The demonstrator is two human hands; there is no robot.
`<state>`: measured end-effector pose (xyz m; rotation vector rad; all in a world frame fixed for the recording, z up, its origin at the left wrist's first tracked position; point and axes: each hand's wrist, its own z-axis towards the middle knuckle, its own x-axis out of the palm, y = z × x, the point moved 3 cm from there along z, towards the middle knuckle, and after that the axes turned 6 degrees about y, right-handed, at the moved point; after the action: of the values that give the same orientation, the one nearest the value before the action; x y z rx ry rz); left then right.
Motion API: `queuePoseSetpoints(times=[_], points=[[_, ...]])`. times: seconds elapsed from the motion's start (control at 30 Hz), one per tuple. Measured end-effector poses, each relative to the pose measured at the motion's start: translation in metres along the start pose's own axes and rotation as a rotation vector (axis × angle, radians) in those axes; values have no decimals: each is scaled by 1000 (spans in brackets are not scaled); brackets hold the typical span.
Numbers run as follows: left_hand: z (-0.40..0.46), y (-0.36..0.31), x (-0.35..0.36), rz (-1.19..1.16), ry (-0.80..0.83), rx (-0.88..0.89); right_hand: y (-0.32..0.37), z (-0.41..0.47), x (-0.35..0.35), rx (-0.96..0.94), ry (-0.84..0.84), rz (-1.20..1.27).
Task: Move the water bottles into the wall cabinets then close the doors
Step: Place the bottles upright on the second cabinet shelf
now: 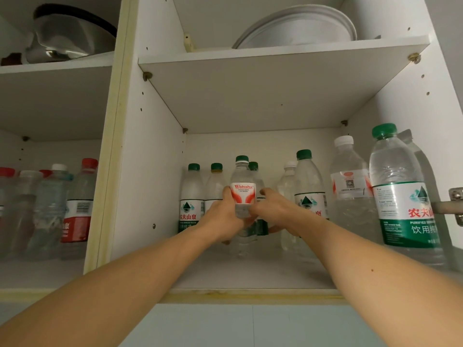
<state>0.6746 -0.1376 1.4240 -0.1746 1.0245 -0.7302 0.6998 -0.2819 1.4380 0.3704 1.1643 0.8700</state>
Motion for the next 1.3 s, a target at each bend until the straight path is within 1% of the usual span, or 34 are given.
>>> queuePoseSetpoints(times=[0.1,0.23,0.3,0.43,0.53,0.6,0.7,0.77,0.9,1.0,1.13,1.3], points=[[0,5,-1,2,-32,-56,1,-6,-2,-36,17,-64],[-1,2,-3,86,-77,-73,2,-13,-4,-52,33,-112],[0,-1,-5,124,-105,-110,3,-16,-4,-61,31,-159],[4,-2,3,62,-25,-169,3,-19,-7,-74,4,-233],[10,0,4,90,-20,-130,-1,-17,-10,-56,-5,-260],[15,2,3,164,-44,-57,-2,-15,-13,-38,-16,-277],[24,3,4,361,-96,91,-3,-13,-14,-26,-33,-304],[31,1,4,528,-149,153,-3,-12,-14,-22,-30,-326],[41,1,-5,815,-282,190,-4,-14,-15,-38,-14,-362],[47,5,-11,957,-355,210,-6,-16,-14,-32,9,-385],[50,12,-13,965,-358,202,-7,-19,-12,-54,41,-309],[49,15,-12,919,-324,235,-7,-19,-11,-68,-3,-248]])
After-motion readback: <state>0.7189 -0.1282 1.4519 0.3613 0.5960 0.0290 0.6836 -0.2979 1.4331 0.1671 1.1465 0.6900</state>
